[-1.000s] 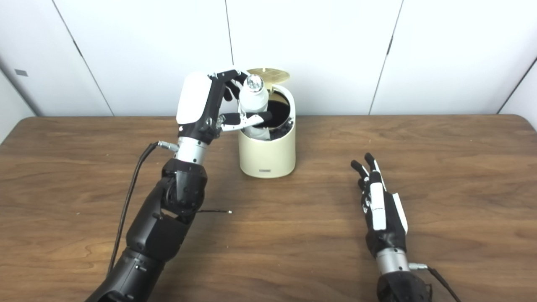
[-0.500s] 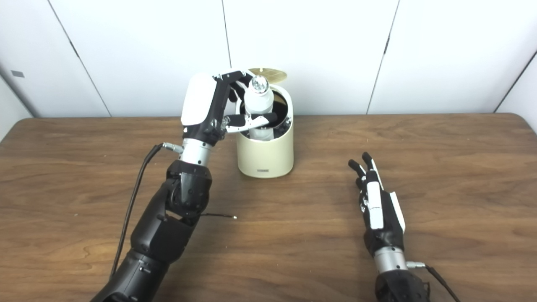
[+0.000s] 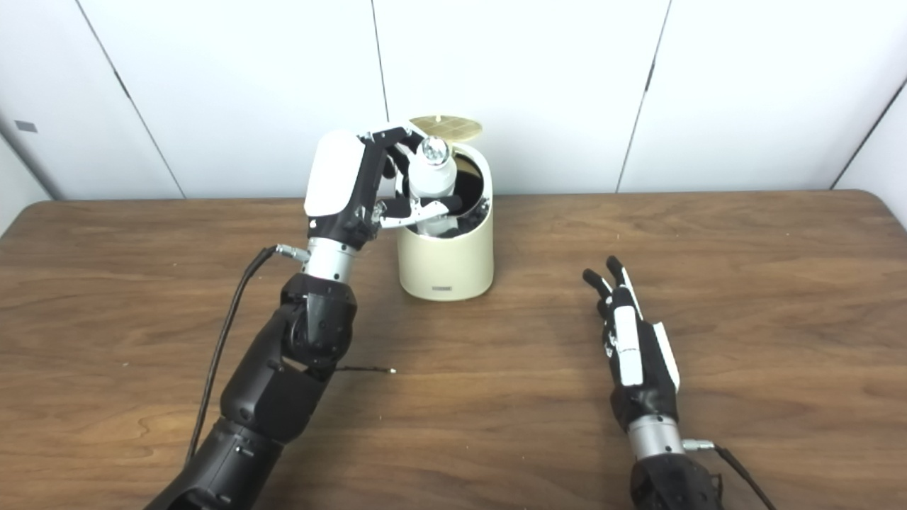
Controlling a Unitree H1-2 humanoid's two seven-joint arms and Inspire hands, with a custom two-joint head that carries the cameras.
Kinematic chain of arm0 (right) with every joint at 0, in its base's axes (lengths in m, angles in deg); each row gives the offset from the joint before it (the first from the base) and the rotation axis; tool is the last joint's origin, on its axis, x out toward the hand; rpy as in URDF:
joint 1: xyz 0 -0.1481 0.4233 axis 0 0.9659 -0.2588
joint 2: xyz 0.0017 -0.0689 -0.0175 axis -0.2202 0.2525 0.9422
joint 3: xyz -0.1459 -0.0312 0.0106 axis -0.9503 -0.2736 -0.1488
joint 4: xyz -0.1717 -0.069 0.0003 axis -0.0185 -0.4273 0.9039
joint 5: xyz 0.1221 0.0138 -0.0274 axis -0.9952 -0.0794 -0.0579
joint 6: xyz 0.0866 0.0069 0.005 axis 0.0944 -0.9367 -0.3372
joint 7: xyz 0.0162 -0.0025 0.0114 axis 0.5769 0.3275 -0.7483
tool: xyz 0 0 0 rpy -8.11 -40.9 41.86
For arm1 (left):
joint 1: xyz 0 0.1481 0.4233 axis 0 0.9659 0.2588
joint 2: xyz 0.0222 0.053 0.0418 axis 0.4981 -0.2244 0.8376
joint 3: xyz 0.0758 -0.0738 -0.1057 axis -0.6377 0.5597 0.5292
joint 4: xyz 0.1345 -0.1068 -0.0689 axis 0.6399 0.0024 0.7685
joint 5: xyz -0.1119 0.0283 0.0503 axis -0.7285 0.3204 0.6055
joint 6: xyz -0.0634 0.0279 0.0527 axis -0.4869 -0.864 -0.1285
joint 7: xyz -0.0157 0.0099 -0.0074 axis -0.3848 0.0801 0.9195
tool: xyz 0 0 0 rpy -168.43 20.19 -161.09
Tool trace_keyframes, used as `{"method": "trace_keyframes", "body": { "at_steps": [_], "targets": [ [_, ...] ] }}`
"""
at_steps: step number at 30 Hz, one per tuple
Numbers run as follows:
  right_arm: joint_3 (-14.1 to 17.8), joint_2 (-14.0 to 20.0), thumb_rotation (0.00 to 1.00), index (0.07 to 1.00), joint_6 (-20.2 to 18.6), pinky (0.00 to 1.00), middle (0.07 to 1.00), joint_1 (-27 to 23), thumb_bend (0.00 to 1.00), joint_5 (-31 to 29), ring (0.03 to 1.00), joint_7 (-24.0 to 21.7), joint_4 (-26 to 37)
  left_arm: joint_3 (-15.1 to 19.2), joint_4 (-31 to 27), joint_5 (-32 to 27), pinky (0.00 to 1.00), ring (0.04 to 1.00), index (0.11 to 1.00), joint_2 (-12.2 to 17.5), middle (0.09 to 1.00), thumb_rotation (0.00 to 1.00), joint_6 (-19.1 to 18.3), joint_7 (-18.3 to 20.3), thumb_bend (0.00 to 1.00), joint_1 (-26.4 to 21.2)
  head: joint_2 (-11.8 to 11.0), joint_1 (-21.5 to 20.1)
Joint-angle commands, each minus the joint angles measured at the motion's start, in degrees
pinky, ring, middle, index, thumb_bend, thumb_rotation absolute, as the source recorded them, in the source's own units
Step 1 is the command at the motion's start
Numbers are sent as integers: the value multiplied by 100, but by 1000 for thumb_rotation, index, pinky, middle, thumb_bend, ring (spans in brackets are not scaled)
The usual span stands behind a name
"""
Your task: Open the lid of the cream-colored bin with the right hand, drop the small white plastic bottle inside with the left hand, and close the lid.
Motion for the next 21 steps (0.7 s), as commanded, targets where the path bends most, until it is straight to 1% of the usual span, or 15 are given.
{"method": "trace_keyframes", "body": {
  "at_steps": [1,5,8,11,13,14,16,17,18,19,20,21],
  "targets": [
    [-112,-45,1000,986,-115,1000,903,-38,622,0,998,-114,25,-36,-55,96,350,420,490,66,545,0,147,-145,472,-289,15,-3],
    [-113,-40,1000,983,-202,1000,905,-26,632,-1,1000,-102,83,-62,-94,91,341,421,489,99,542,0,38,-89,473,-259,26,6],
    [-104,-20,1000,988,-161,1000,905,-25,631,-24,999,-124,61,-54,-167,72,341,412,499,87,541,0,-27,-62,473,-229,30,19],
    [-78,-26,1000,985,-141,1000,896,-33,627,-77,994,-122,30,-54,-212,78,361,415,513,79,539,0,-23,-81,475,-206,29,22],
    [-73,-30,1000,983,-113,1000,888,-39,625,-92,990,-120,4,-67,-238,107,438,429,492,88,518,0,-27,-79,499,-197,25,32],
    [-75,-33,1000,983,-119,1000,885,-38,625,-97,989,-120,4,-69,-251,105,451,433,488,90,514,0,-34,-65,502,-192,25,32],
    [-84,-28,1000,987,-137,1000,884,-33,623,-103,990,-127,14,-62,-274,78,493,545,487,86,509,0,-42,-40,519,-183,28,28],
    [-86,-32,1000,987,-133,1000,883,-28,622,-80,991,-109,18,-57,-281,72,500,561,487,81,508,0,-49,-41,521,-179,28,28],
    [-86,-30,1000,983,-124,1000,878,-25,620,-67,986,-103,14,-55,-295,79,508,575,490,80,560,26,-67,-37,522,-173,32,29],
    [-86,-29,1000,982,-118,1000,876,-23,616,-59,985,-99,11,-55,-304,86,512,587,562,79,596,10,-81,-33,783,-170,32,29],
    [-91,-20,1000,982,-96,1000,876,-23,615,-48,985,-106,1,-55,-303,96,513,591,587,82,609,5,-77,-49,872,-169,31,36],
    [-94,-11,1000,984,-82,1000,878,-23,615,-44,984,-115,-5,-56,-302,102,520,600,605,83,620,18,-73,-60,932,-168,33,38]
  ]
}}
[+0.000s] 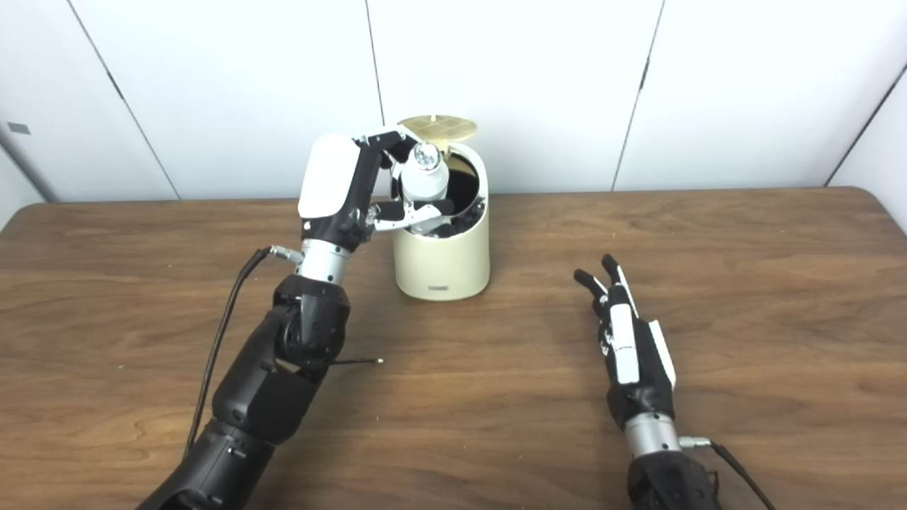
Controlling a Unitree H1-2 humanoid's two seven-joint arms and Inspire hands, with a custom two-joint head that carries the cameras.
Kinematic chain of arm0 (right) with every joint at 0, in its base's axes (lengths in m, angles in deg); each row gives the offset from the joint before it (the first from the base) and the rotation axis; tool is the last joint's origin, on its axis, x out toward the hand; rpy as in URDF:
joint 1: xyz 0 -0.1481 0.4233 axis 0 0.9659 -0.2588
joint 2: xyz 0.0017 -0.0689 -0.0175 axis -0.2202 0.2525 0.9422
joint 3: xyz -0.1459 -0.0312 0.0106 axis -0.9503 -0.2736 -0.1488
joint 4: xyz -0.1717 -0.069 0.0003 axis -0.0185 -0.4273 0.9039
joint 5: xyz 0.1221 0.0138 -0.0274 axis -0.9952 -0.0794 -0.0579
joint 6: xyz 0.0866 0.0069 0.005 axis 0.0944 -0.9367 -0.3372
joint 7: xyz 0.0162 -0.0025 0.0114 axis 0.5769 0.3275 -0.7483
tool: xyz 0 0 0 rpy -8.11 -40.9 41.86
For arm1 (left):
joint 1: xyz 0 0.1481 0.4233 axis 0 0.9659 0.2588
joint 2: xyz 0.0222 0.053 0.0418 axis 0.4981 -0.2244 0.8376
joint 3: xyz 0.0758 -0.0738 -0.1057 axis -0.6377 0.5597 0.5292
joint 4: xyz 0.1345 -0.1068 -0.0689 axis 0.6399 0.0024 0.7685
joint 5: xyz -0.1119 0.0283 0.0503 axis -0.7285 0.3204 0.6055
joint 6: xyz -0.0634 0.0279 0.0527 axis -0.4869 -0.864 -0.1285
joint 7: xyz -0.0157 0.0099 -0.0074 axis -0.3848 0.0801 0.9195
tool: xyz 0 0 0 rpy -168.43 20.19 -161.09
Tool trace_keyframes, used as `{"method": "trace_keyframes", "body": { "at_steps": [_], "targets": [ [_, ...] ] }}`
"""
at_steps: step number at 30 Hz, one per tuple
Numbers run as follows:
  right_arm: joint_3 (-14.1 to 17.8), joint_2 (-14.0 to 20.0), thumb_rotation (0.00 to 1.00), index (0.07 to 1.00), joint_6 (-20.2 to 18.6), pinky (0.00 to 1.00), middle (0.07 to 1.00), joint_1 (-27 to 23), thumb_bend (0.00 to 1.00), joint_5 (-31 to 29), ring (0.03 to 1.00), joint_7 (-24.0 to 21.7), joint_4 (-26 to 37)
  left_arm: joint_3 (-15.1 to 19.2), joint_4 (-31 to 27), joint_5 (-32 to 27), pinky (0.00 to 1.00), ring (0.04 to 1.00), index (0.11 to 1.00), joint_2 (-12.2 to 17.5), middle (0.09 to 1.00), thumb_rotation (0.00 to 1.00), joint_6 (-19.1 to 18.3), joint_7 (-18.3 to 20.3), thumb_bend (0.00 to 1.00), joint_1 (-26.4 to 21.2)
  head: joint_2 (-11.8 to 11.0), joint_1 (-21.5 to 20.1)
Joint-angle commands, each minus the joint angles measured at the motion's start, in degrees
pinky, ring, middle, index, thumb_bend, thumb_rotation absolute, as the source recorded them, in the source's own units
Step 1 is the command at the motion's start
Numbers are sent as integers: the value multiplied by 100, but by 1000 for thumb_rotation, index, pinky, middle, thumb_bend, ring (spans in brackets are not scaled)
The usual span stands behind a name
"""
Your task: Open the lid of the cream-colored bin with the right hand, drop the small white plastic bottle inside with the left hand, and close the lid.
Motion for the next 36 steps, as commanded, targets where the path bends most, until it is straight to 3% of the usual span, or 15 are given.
{"method": "trace_keyframes", "body": {
  "at_steps": [1,6,15,22,23,25,31,36],
  "targets": [
    [-87,-24,1000,985,-63,1000,879,-25,615,-15,984,-124,-19,10,-220,84,525,606,616,2,626,26,1,-109,969,-176,6,-6],
    [-78,-19,1000,985,-79,1000,877,-22,629,-21,987,-114,-36,19,-226,128,547,626,633,1,637,39,-3,-141,993,-171,8,4],
    [-50,-20,1000,988,-126,1000,871,-23,623,-66,986,-106,-39,81,-297,42,456,537,625,-36,621,36,-4,-98,989,-154,20,27],
    [-30,-12,1000,984,-139,1000,874,-43,614,-132,991,-113,-54,200,-469,-140,368,427,540,-76,503,7,230,-297,930,-43,34,48],
    [-34,-8,1000,985,-149,1000,874,-40,611,-127,988,-111,-41,226,-502,-163,358,413,509,-73,484,35,280,-335,691,-22,34,48],
    [-38,-1,1000,985,-162,1000,874,-40,608,-122,985,-107,-24,262,-539,-216,366,415,492,-69,478,50,341,-370,569,4,33,54],
    [-1,3,1000,978,-199,1000,879,-42,626,-191,986,-100,15,585,-939,-833,319,399,486,-111,490,50,286,-106,524,203,43,57],
    [55,26,1000,982,-211,1000,881,-27,614,-308,988,-108,65,942,-1543,-1287,264,359,487,-168,502,55,-200,259,524,478,48,73]
  ]
}}
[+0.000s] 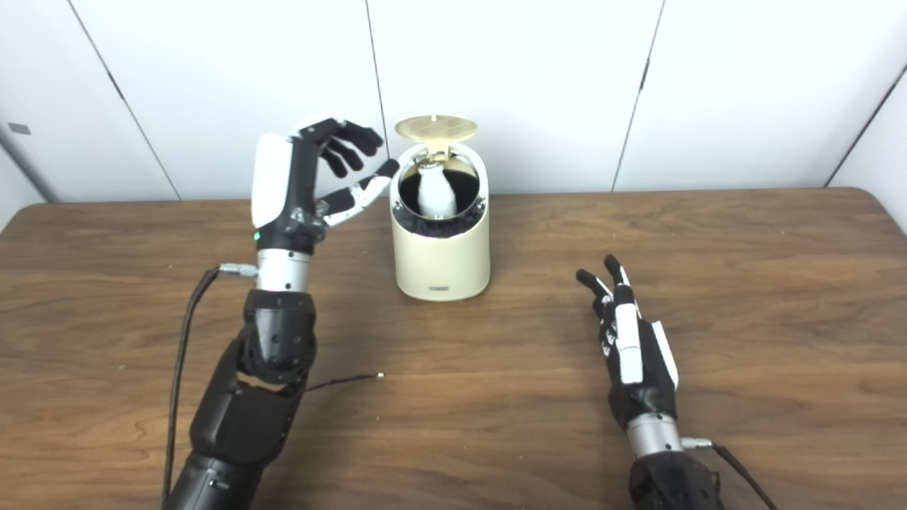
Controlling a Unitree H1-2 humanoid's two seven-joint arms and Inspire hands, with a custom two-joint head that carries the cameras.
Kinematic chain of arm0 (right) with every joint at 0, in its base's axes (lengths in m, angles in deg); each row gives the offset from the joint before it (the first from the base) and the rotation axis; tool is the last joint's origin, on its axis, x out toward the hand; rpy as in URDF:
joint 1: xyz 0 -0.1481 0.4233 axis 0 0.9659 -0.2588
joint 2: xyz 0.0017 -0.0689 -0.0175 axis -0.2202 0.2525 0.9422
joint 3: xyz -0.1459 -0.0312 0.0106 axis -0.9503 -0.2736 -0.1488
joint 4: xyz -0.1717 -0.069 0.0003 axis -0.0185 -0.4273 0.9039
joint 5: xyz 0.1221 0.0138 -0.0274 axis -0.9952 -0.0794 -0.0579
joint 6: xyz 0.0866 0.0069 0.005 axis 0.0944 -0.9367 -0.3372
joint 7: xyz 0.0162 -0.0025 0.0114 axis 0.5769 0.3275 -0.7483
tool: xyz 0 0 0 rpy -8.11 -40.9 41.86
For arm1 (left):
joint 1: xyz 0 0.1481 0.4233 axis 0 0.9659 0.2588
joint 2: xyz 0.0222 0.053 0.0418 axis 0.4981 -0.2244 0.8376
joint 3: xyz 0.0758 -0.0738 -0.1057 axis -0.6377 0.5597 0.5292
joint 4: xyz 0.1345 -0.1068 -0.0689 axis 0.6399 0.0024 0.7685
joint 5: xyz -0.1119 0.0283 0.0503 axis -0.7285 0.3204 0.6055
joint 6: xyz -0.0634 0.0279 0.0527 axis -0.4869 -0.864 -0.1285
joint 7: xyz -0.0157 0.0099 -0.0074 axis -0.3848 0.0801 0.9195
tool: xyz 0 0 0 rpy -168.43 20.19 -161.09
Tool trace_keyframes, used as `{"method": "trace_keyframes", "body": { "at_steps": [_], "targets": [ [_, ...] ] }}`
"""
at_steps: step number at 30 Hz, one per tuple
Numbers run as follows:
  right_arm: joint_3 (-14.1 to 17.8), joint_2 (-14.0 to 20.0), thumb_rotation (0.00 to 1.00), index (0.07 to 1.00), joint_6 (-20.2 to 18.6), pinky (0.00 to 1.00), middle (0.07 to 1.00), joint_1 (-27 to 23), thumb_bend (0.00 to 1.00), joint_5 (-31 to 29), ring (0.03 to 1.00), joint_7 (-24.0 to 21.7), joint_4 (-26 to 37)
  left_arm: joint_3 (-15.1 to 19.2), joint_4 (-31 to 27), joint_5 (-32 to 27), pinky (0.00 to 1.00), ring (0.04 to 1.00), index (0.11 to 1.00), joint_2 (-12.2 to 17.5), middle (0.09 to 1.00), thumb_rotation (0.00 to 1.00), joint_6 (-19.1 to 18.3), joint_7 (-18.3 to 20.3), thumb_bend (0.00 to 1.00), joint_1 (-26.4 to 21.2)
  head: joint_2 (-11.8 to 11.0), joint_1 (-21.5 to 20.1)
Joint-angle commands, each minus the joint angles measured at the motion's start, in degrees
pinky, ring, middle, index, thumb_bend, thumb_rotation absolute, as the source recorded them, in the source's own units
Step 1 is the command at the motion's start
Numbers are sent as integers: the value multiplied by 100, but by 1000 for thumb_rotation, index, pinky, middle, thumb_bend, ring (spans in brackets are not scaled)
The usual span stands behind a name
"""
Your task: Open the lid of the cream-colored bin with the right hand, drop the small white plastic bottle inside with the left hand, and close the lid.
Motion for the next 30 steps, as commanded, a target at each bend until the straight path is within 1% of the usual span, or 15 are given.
{"method": "trace_keyframes", "body": {
  "at_steps": [1,3,7,8,9,10,12,15,16,18,19,21,22,27,30],
  "targets": [
    [22,-10,1000,981,-190,1000,882,-20,617,-109,989,-87,87,171,-417,-304,259,358,487,-15,511,56,-259,226,524,-58,6,-10],
    [59,-13,989,974,-213,1000,879,-19,618,-167,985,-76,138,343,-658,-646,303,408,488,-21,524,66,-610,477,518,80,9,-11],
    [120,-20,979,972,-252,1000,896,-35,620,-262,974,-63,279,589,-993,-1167,396,487,493,94,556,83,-1214,984,504,414,23,-11],
    [117,-3,988,975,-238,1000,910,-50,621,-240,982,-67,299,639,-1051,-1404,443,523,568,117,587,240,-1296,1140,514,533,22,-22],
    [108,18,995,976,-213,1000,922,-78,625,-198,989,-66,308,682,-1090,-1656,476,557,627,138,622,369,-1350,1294,481,661,23,-25],
    [98,35,998,975,-207,1000,931,-123,627,-114,992,-34,333,738,-1118,-1940,503,589,664,128,654,457,-1384,1433,454,804,30,-29],
    [95,49,1000,960,-230,1000,940,-243,643,68,987,61,402,770,-1133,-2262,583,658,737,127,727,616,-1358,1605,440,1075,26,-28],
    [141,70,993,950,-386,1000,953,-450,698,156,999,118,496,701,-1231,-2403,701,768,835,136,834,803,-1482,1780,462,1400,33,-30],
    [130,127,991,950,-412,1000,956,-569,704,238,1000,114,499,693,-1233,-2541,719,783,849,125,849,826,-1547,1877,465,1512,37,-38],
    [110,220,999,954,-438,1000,969,-730,719,381,1000,98,499,676,-1215,-2726,863,893,940,110,934,912,-1624,2007,491,1656,37,-58],
    [66,300,1000,954,-448,1000,970,-854,720,518,1000,85,500,681,-1163,-2910,885,910,954,86,947,927,-1655,2112,495,1751,30,-78],
    [10,416,1000,949,-453,1000,967,-1053,754,670,1000,38,485,666,-1079,-3124,976,982,991,57,989,985,-1651,2234,502,1904,17,-87],
    [-10,459,1000,948,-455,1000,966,-1133,761,719,1000,26,483,653,-1043,-3175,988,991,996,40,995,993,-1615,2261,503,1968,9,-96],
    [-143,667,987,928,-488,1000,960,-1612,723,933,1000,-102,494,604,-844,-3244,1000,1000,1000,-80,1000,1000,-1313,2235,507,2249,11,-155],
    [-242,759,995,929,-721,1000,972,-1959,693,1095,1000,-181,562,619,-708,-3295,1000,1000,1000,-147,1000,1000,-1122,2187,507,2348,8,-179]
  ]
}}
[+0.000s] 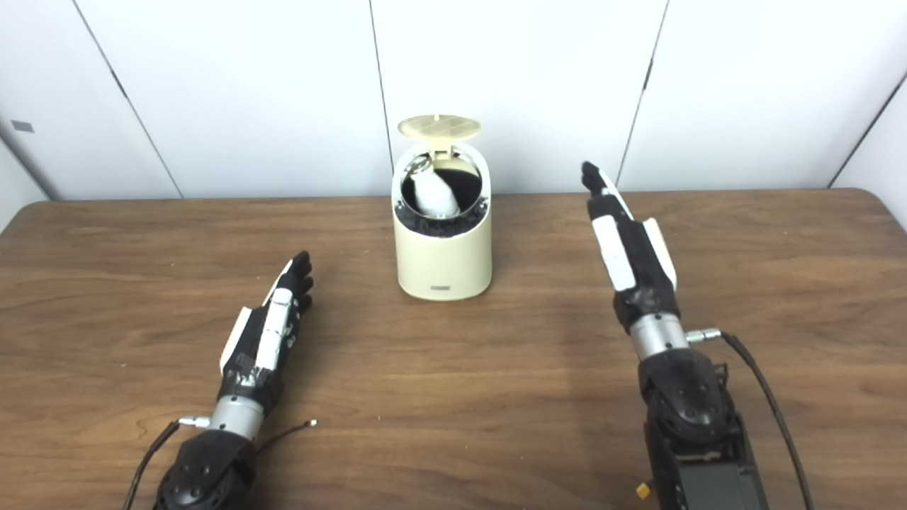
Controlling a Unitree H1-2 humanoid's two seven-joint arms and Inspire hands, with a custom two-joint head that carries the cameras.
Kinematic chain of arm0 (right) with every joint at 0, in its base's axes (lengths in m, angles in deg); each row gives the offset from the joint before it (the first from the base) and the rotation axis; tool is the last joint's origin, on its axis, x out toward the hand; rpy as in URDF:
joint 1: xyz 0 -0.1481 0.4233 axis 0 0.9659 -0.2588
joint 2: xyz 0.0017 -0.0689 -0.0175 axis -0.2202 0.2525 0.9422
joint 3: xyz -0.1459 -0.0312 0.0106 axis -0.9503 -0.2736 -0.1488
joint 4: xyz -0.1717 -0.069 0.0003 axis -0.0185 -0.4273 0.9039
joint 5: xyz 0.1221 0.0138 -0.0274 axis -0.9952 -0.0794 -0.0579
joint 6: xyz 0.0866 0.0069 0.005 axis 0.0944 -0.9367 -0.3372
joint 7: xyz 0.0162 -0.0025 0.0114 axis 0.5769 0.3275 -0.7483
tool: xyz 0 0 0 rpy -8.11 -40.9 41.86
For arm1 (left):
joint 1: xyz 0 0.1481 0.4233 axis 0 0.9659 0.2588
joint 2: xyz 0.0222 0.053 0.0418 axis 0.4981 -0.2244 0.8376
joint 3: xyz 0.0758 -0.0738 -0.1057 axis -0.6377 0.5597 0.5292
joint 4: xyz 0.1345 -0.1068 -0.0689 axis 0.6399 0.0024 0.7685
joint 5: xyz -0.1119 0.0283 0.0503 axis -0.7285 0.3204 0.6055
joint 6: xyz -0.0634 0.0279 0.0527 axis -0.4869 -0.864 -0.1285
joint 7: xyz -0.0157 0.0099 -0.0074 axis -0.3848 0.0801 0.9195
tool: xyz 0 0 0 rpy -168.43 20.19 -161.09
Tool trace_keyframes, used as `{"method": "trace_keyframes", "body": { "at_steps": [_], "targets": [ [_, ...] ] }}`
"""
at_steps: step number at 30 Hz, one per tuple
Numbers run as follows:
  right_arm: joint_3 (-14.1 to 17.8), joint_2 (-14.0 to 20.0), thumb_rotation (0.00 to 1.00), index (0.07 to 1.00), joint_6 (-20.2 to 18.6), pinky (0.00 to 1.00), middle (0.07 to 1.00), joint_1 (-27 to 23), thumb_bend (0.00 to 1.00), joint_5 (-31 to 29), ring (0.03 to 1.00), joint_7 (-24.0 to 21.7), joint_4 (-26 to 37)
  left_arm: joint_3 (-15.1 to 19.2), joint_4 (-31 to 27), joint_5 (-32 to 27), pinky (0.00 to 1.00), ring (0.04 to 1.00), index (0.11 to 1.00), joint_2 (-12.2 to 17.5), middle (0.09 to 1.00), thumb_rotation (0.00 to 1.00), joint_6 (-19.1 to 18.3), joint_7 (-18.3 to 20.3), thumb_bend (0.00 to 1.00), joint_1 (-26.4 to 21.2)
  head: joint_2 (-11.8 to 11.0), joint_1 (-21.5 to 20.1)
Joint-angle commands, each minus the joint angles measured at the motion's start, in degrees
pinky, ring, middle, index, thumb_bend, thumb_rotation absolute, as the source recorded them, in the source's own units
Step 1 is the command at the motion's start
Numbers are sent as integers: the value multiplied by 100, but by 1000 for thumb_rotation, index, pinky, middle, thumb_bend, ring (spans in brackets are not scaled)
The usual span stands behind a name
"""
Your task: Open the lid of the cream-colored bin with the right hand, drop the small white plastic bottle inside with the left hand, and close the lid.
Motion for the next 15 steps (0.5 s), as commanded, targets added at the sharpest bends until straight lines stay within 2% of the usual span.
{"method": "trace_keyframes", "body": {
  "at_steps": [1,5,7,11,15],
  "targets": [
    [-66,118,998,926,-74,1000,973,-532,687,183,1000,-73,285,-28,89,-6,1000,1000,1000,-29,1000,1000,147,-13,511,38,8,-14],
    [-235,205,1000,909,-472,1000,964,-1032,685,617,1000,-102,299,-60,152,64,1000,1000,1000,-38,1000,1000,227,-62,523,73,26,-60],
    [-368,311,1000,909,-496,991,965,-1297,678,841,997,-174,196,-96,178,135,1000,1000,1000,-31,1000,1000,280,-80,526,86,30,-85],
    [-624,468,1000,880,-328,909,945,-1765,628,1214,950,-261,-129,-146,199,170,1000,1000,1000,-73,1000,1000,336,-112,536,131,24,-55],
    [-843,524,1000,865,-437,858,917,-2174,598,1492,916,-430,-395,-167,191,249,1000,1000,1000,-125,1000,1000,308,-208,556,168,23,-23]
  ]
}}
